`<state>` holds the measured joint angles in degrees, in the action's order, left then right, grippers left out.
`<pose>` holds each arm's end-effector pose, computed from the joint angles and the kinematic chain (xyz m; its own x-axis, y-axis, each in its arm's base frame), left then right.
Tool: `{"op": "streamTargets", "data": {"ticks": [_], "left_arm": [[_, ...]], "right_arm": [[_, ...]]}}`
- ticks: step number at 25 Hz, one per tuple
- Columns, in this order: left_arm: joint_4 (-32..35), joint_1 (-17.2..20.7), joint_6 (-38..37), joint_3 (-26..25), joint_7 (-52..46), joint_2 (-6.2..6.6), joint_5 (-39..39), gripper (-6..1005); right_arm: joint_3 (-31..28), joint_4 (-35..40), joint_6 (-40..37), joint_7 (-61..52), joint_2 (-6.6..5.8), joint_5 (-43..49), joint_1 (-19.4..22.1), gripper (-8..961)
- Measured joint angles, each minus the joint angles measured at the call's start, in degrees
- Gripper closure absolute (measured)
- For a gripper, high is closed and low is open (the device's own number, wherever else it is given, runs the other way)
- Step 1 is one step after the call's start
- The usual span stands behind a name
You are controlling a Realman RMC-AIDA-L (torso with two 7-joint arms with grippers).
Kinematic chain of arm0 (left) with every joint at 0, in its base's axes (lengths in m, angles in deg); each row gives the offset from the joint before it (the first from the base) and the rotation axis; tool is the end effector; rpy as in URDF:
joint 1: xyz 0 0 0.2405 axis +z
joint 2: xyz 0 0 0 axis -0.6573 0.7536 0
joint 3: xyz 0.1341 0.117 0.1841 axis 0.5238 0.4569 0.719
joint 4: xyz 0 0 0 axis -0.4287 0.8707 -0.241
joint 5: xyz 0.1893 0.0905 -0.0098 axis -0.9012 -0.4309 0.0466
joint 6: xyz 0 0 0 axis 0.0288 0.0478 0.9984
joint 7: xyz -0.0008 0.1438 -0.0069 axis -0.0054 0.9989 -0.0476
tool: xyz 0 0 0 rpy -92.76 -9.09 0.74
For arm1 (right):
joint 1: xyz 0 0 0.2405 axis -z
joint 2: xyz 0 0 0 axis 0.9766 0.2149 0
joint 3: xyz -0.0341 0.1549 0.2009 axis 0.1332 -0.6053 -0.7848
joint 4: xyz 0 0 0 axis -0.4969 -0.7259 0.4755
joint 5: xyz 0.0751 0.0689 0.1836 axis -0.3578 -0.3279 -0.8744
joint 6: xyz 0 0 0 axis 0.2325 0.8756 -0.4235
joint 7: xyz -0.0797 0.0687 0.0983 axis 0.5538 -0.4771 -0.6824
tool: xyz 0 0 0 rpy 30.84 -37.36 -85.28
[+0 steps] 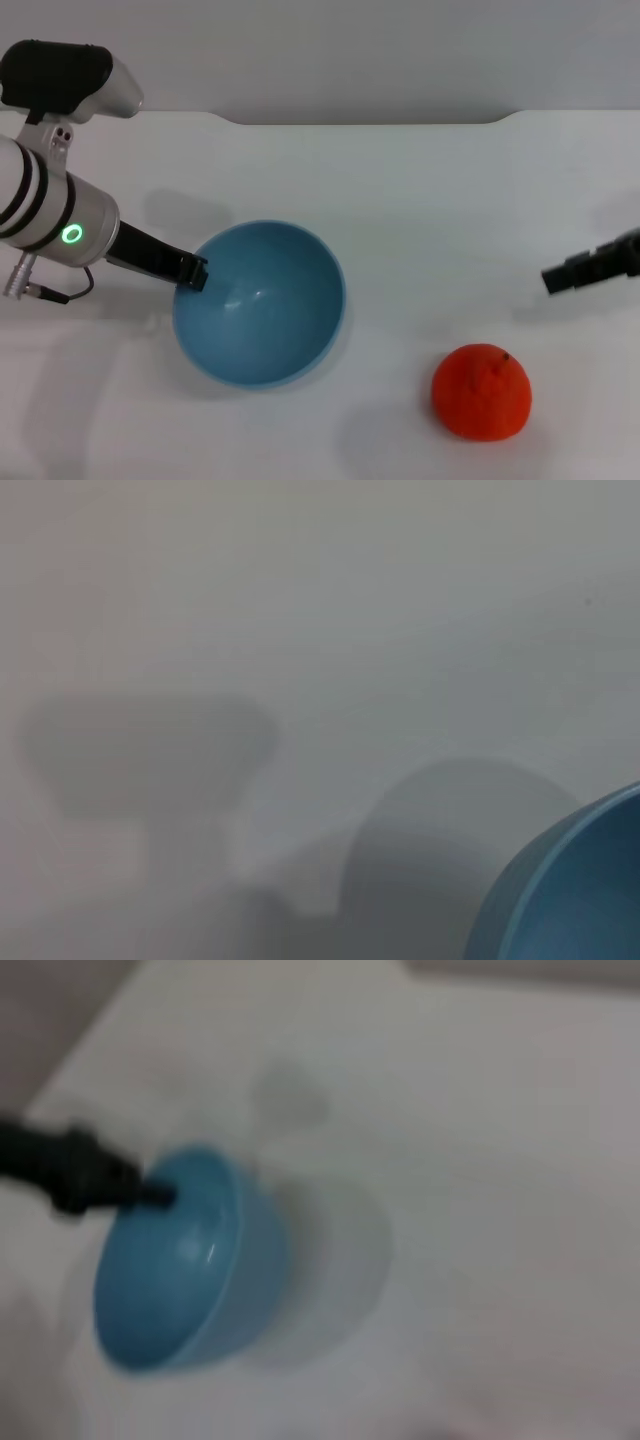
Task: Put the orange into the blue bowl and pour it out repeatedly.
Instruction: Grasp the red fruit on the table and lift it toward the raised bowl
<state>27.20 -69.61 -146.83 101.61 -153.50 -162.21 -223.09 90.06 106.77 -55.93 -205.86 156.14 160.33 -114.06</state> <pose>-0.2039 0.3493 -0.0017 0.5176 0.8551 0.0279 0.7652 -0.4481 -0.4623 0.2178 0.3335 0.0879 0.5634 -0.8231 -0.0711 -0.8215 -0.5491 -0.1536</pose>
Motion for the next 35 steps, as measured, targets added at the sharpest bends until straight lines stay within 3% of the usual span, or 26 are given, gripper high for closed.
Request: {"op": "streamTargets", "data": {"ticks": [5,14,23,28,35], "left_arm": [[0.11,-0.14,0.21,1.32,0.5,0.02,0.0,1001],[0.21,-0.13,0.25,3.52,0.68,-0.02,-0.5,1000],[0.76,-0.39,0.21,3.52,0.71,0.0,-0.52,1001],[1.34,-0.69,-0.22,3.49,0.77,0.02,-0.97,1001],[1.67,-1.05,-0.63,3.49,0.8,0.05,-1.76,1000]], "right_arm": [[7.67,-0.49,-1.08,-3.16,0.46,0.34,-0.41,428],[18.02,-10.29,6.91,-4.09,0.62,0.07,-1.7,432],[25.02,-18.95,15.49,-4.31,0.8,0.37,-4.87,436],[27.8,-20.48,16.36,-4.32,0.68,0.43,-5.68,438],[27.57,-19.97,15.65,-3.44,0.51,0.53,-4.8,644]]}}
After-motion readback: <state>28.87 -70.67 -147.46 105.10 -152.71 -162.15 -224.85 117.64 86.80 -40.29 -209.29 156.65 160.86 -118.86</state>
